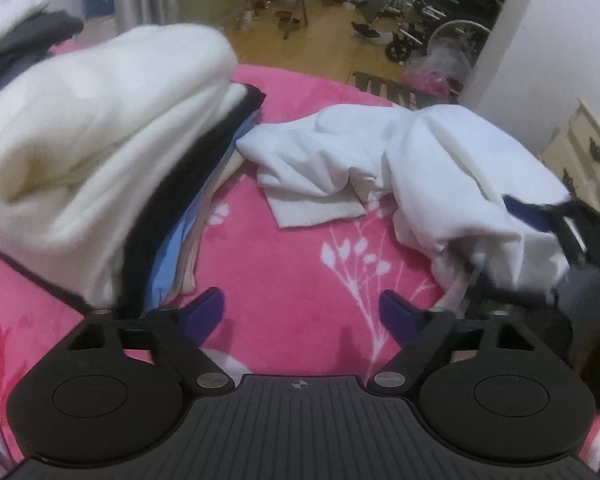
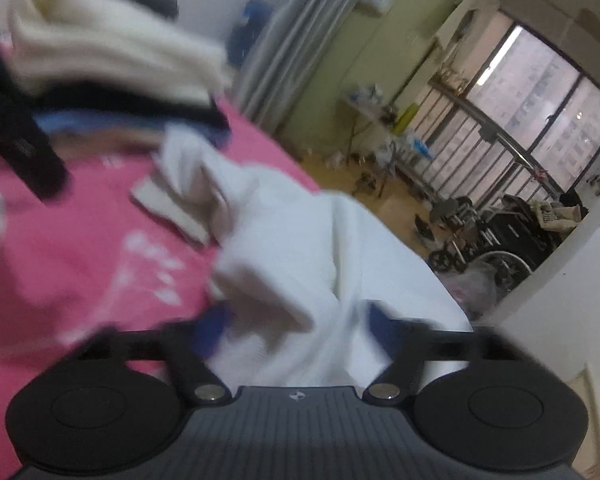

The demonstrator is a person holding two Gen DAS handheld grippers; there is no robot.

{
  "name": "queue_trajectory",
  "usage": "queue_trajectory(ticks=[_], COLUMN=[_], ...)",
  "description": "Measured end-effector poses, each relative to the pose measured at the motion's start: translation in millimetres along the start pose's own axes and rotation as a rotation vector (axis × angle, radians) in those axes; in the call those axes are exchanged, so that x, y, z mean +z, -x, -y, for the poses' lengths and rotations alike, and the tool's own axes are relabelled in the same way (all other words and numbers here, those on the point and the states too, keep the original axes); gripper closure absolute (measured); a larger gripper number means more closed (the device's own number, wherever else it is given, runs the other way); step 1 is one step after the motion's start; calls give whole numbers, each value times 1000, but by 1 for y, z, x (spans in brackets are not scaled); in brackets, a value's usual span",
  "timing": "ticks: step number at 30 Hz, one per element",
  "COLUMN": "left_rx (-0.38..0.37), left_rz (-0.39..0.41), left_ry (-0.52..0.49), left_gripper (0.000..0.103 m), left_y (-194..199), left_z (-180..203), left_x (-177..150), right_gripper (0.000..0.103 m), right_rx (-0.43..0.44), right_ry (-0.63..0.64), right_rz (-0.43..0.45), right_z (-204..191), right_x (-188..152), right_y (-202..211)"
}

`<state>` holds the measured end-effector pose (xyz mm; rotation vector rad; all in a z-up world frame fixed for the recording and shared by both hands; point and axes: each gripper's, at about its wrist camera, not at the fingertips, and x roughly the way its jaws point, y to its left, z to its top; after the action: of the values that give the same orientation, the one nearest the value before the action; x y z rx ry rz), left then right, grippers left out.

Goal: Fold clothes
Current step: 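Grasp the white sweatshirt with the right tool and lift it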

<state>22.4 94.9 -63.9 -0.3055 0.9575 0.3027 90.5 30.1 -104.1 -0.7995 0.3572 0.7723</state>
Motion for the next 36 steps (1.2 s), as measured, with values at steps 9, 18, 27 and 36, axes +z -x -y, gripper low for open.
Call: queue_trajectory(ticks=[9,18,27,36], left_rx=[0,-85,-84,-45], left_rz=[77,168,130,61], left_ry=[-109,-230,-257,-185], left_gripper=[41,43,42,43], left_y=[9,27,16,9], left_z=[16,36,37,25], left_x=[-5,-13,-10,-25], right_gripper=[90,90,44,32], right_rx=[-127,-448,-266,94], right_ry=[-585,-1001,-757,-284], right_rz=[123,-43,-530,-96], right_z=[124,184,145,118], right_x=[-48,-185,-237,-91], right_y=[107,252,291,186])
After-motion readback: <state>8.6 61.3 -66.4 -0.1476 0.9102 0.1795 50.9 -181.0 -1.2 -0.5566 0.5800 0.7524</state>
